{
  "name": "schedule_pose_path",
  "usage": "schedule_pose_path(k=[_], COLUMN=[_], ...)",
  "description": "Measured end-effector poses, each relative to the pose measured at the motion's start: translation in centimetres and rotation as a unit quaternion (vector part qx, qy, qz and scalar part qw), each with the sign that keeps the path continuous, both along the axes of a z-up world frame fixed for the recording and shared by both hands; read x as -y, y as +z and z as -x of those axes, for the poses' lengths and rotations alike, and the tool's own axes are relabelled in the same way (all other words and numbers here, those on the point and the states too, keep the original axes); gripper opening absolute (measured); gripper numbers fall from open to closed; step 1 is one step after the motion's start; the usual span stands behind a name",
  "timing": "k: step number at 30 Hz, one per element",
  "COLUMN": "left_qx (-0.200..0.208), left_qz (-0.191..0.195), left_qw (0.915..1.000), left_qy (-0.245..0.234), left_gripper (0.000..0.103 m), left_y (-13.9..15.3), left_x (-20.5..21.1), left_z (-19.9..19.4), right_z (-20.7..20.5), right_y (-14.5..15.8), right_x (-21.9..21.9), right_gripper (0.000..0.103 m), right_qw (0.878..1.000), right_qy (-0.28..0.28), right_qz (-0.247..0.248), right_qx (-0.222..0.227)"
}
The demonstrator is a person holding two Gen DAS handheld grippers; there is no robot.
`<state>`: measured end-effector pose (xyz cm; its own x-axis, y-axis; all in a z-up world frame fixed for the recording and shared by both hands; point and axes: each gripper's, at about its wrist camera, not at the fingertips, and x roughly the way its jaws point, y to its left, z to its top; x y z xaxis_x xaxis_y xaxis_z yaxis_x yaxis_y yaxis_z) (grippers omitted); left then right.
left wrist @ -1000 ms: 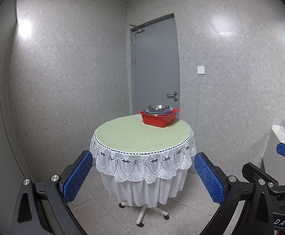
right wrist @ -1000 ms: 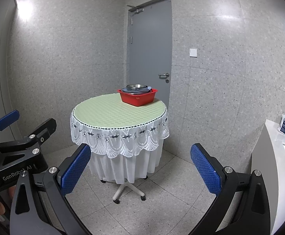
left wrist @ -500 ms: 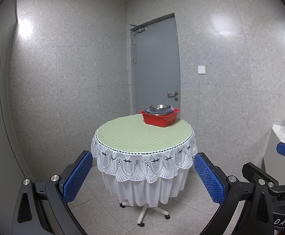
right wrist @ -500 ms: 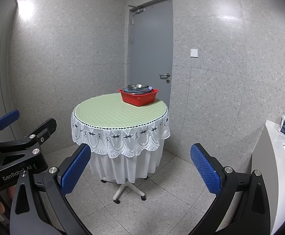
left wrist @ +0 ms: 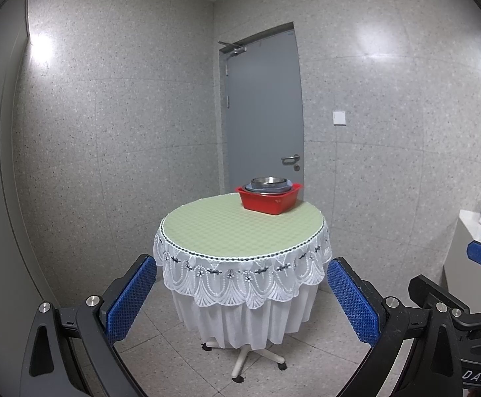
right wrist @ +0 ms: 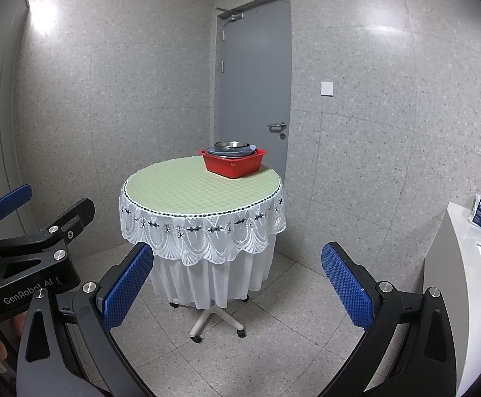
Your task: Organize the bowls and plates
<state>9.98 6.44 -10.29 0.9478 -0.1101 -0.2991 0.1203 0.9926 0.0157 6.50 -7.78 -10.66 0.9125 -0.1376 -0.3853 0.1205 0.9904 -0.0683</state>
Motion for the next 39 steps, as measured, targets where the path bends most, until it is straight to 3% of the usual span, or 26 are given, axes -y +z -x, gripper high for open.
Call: schedule_pose_path(k=[39], left_qx=[0.001], left_qz=[0.0], left_qw=[1.0], left_qy=[0.001], left_gripper=[0.102], left_y=[0.23], left_x=[-0.2], left_z=[0.79], right_z=[0.49], right_y=[0.01], right_x=[0.22], right_gripper=[0.103], right_qw=[1.0], right_qy=[0.0], right_qz=[-0.001], right_qx=[0.001])
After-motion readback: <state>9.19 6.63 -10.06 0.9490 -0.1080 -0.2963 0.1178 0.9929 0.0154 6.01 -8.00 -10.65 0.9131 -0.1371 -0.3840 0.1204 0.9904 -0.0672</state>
